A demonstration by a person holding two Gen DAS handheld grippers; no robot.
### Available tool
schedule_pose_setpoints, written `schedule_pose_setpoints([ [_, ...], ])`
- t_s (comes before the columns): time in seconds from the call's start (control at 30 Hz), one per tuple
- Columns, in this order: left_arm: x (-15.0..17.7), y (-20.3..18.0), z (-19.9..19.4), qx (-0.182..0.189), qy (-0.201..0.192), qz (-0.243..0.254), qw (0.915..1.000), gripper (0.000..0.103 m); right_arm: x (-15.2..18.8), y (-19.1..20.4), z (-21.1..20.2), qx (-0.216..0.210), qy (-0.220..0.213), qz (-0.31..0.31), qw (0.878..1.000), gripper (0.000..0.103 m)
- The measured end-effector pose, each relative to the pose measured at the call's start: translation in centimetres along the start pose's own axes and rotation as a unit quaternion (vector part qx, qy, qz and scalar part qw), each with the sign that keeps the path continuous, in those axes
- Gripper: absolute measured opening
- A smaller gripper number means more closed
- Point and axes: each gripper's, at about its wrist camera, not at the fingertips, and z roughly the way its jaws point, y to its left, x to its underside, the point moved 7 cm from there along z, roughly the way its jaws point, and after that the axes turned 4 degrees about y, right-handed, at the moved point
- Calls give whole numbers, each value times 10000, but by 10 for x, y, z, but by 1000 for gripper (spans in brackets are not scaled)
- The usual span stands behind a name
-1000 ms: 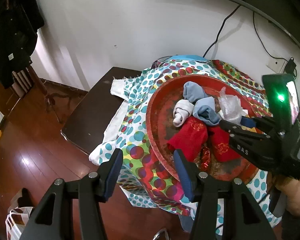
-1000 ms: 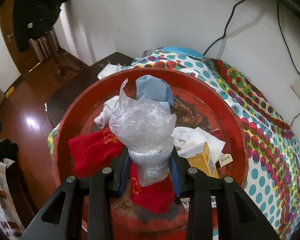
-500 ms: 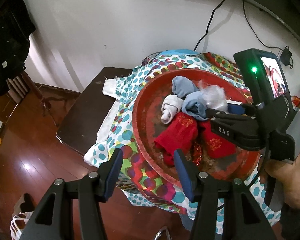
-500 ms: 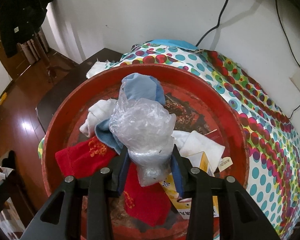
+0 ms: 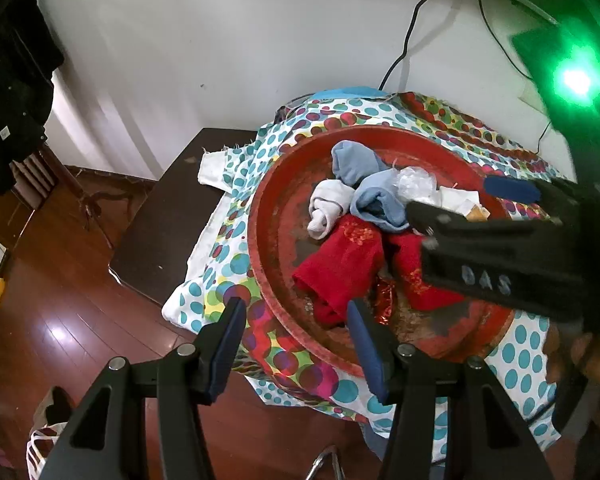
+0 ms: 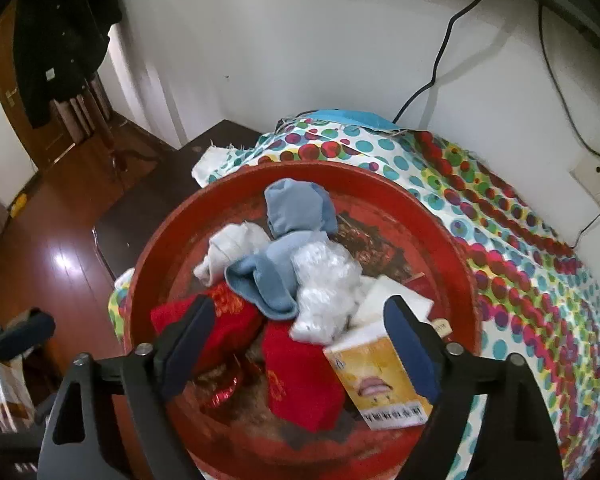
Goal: Organize objects
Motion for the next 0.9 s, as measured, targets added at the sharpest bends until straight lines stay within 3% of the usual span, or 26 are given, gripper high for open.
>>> schedule_pose_setpoints([
  [0.2, -2, -12, -7, 319, -81, -86, 9994, 54, 25, -13, -24, 102, -45, 35, 9999, 93],
  [0.37, -3, -31, -12, 295, -162, 125, 9994, 54, 52, -31, -46, 398, -117, 139, 9990, 102],
  [0.73, 5, -76, -7, 474, 15, 295, 9984, 54, 126, -64, -55, 385, 384, 722, 9959, 102],
  [0.9, 5, -85, -8, 409, 16, 166, 9990, 54, 141, -66, -61, 256, 440, 731, 9960, 102],
])
